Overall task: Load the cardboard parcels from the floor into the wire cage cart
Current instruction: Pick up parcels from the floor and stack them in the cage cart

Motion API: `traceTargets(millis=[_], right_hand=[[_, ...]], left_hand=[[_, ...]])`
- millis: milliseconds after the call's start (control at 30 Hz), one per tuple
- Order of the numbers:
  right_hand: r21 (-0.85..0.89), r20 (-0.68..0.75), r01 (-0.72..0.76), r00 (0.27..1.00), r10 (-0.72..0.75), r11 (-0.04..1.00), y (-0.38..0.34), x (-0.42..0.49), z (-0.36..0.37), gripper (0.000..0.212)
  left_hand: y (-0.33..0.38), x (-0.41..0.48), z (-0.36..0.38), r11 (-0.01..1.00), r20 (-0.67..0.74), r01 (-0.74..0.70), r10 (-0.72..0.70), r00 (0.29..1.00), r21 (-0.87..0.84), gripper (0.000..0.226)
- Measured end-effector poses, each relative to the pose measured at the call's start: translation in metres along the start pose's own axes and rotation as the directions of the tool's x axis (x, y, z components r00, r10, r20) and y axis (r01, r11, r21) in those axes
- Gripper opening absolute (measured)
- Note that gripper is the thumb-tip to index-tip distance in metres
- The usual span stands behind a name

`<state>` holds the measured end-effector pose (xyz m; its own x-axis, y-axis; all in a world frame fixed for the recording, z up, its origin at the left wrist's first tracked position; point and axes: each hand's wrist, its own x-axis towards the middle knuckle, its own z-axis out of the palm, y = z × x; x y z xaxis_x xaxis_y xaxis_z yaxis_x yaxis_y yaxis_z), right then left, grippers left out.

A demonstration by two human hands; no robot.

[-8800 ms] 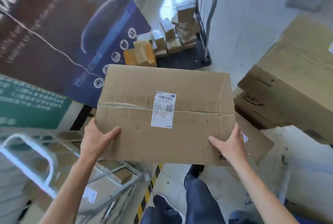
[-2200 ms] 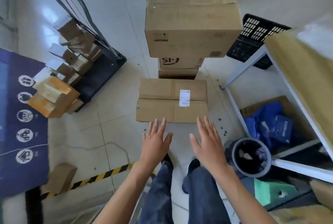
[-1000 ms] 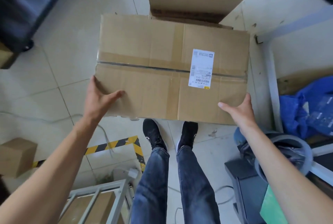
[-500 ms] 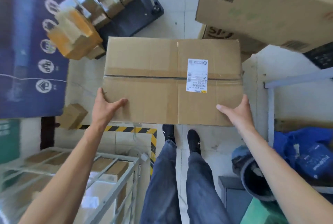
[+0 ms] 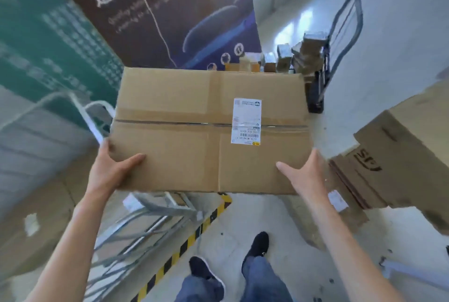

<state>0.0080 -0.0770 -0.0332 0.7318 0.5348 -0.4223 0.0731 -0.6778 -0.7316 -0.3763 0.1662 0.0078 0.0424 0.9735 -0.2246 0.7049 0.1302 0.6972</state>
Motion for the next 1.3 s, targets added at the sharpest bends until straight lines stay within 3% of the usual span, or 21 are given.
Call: traceTargets(millis=[133, 333, 500, 700, 933, 1067, 1300], right_hand=[[-0.059, 0.171, 0.149, 0.976, -0.137, 0.987, -0.069, -0.044, 0.062, 0.105], [-0.049, 0.419, 0.314, 0.868, -0.265, 0.948, -0.126, -0.149, 0.177, 0.101], [-0.056, 0.506, 0.387, 0.806, -0.308, 0.92, -0.139, -0.253, 0.273, 0.094], [-0.06, 0.558, 0.445, 0.757, -0.339, 0.894, -0.142, -0.346, 0.356, 0.081], [-0.104, 0.585, 0.51, 0.726, -0.362, 0.854, -0.174, -0.391, 0.427, 0.093], [-0.082, 0.602, 0.495, 0.716, -0.353, 0.865, -0.197, -0.4, 0.479, 0.088], [-0.069, 0.625, 0.472, 0.707, -0.33, 0.879, -0.237, -0.414, 0.611, 0.063]], left_hand=[[-0.069, -0.057, -0.103, 0.992, -0.179, 0.116, -0.124, 0.976, -0.056, 0.108], [-0.198, -0.159, -0.234, 0.945, -0.356, 0.281, -0.323, 0.877, -0.165, 0.116], [-0.296, -0.226, -0.323, 0.912, -0.44, 0.356, -0.411, 0.799, -0.207, 0.128], [-0.384, -0.268, -0.404, 0.904, -0.486, 0.366, -0.427, 0.763, -0.22, 0.113], [-0.46, -0.269, -0.448, 0.883, -0.496, 0.407, -0.468, 0.732, -0.232, 0.112], [-0.494, -0.245, -0.477, 0.859, -0.481, 0.425, -0.512, 0.711, -0.286, 0.119], [-0.569, -0.18, -0.535, 0.822, -0.46, 0.429, -0.567, 0.683, -0.375, 0.1]])
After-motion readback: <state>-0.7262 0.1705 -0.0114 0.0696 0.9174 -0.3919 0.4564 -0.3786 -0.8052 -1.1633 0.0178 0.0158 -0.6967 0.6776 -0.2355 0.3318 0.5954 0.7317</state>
